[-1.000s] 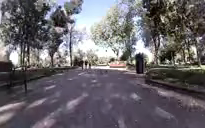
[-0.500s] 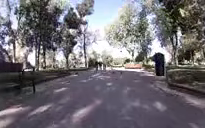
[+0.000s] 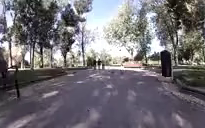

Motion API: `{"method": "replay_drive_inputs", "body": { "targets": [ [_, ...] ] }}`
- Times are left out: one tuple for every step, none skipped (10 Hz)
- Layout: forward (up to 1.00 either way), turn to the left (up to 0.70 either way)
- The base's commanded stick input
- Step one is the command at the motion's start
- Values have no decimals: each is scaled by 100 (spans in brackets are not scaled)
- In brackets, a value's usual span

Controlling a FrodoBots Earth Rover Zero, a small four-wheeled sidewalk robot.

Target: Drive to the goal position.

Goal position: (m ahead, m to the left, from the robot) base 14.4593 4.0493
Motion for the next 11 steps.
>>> {"method": "replay_drive_inputs", "body": {
  "targets": [
    [100, -19],
    [100, -24],
    [100, 2],
    [100, -13],
    [100, -38],
    [100, -38],
    [100, 2],
    [100, 2],
    [100, 2],
    [100, 2],
    [100, -2]
  ]
}}
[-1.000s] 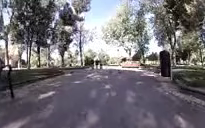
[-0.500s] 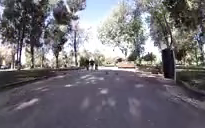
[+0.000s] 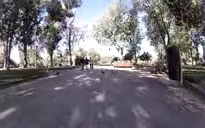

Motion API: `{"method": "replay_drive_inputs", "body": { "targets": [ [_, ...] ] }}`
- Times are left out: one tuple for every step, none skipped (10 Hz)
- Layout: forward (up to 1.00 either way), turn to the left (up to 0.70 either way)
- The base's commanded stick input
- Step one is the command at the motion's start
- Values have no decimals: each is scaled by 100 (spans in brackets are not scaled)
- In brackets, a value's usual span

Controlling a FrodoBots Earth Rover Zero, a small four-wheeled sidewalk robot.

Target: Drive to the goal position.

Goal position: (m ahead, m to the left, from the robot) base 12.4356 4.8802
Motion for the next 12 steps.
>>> {"method": "replay_drive_inputs", "body": {
  "targets": [
    [100, -25],
    [100, -38],
    [100, 2],
    [100, 2],
    [100, 2],
    [100, 2],
    [100, 2],
    [100, -34],
    [100, -38],
    [100, -2],
    [100, 2],
    [100, 2]
  ]
}}
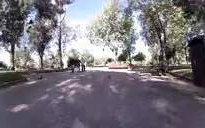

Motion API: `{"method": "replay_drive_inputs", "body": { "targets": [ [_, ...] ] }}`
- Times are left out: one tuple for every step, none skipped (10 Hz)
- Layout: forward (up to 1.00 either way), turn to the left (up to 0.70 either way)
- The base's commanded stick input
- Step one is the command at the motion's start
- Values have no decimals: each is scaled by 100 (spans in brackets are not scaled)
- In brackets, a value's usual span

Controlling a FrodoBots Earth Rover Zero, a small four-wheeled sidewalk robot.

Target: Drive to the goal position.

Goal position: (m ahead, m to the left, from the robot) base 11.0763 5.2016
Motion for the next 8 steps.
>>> {"method": "replay_drive_inputs", "body": {
  "targets": [
    [100, -18],
    [100, -35],
    [100, -38],
    [100, -18],
    [100, 2],
    [100, 2],
    [100, 2],
    [100, 2]
  ]
}}
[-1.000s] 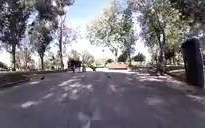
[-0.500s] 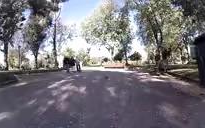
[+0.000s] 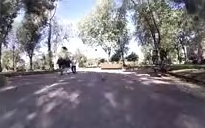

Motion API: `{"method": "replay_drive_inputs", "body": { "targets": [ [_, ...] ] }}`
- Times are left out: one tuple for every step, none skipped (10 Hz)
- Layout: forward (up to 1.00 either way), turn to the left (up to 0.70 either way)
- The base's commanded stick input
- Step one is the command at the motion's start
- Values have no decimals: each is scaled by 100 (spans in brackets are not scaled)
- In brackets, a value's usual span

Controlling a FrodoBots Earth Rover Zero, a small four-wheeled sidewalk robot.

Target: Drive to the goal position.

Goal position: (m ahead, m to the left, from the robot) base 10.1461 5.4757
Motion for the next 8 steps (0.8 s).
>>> {"method": "replay_drive_inputs", "body": {
  "targets": [
    [100, 2],
    [100, 2],
    [100, 2],
    [100, 2],
    [100, 2],
    [100, 2],
    [100, 2],
    [100, 2]
  ]
}}
